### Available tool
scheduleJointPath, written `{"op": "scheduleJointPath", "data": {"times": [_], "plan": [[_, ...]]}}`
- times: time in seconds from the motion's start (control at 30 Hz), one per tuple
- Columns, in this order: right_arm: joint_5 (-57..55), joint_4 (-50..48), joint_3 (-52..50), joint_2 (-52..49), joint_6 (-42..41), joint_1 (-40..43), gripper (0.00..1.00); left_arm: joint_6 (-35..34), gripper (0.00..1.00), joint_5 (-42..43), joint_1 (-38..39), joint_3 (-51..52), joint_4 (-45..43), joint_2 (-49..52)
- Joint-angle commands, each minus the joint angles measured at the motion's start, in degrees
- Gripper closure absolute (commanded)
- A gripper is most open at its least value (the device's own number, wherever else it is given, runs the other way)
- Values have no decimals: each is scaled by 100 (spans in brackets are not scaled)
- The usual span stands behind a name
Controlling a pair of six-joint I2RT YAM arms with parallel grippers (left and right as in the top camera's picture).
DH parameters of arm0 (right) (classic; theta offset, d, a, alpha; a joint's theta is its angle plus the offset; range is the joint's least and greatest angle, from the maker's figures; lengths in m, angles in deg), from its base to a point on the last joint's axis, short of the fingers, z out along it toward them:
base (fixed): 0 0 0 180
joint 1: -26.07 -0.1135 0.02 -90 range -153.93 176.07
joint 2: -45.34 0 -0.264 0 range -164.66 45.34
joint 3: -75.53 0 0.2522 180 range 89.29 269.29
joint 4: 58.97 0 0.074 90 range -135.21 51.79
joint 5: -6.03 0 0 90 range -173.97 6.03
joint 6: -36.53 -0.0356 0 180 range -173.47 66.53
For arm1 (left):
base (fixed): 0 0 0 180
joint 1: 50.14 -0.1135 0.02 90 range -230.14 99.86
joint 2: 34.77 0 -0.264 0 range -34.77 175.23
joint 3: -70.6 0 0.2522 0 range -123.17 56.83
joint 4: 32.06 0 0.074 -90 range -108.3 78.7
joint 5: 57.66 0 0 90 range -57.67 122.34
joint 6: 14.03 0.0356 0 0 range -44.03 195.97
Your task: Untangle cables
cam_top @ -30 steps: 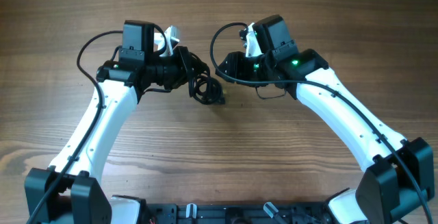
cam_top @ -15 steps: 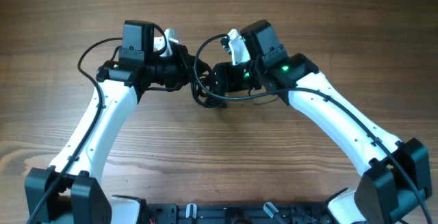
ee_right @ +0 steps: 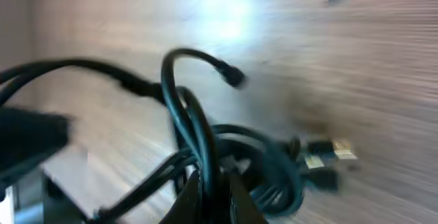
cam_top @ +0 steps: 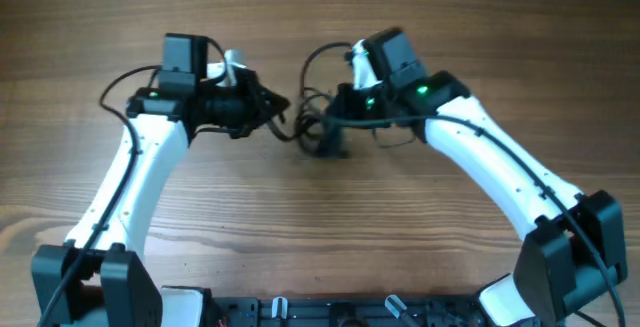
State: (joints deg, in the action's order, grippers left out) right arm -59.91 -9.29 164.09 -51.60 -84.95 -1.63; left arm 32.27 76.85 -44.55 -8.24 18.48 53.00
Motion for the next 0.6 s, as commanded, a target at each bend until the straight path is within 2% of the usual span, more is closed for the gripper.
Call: {"op": "scheduleJointPath", "data": {"times": [0.0,0.27,0.37,0.5,0.57], "plan": [[-413,114,28,-98,-315,120,96,125,96,-549,-127,-37,33,-42],[61,-13,28,-98,-291,111,96,155,96,-671,-68,-37,59,-42],[776,-293,31,-98,-192,111,96,610,89,-852,249,-37,81,-42],[1040,-391,31,-87,-192,109,96,782,59,-1449,654,-37,168,-42],[1038,-380,31,-61,-157,111,95,1060,29,-1676,870,-37,173,-42]]}}
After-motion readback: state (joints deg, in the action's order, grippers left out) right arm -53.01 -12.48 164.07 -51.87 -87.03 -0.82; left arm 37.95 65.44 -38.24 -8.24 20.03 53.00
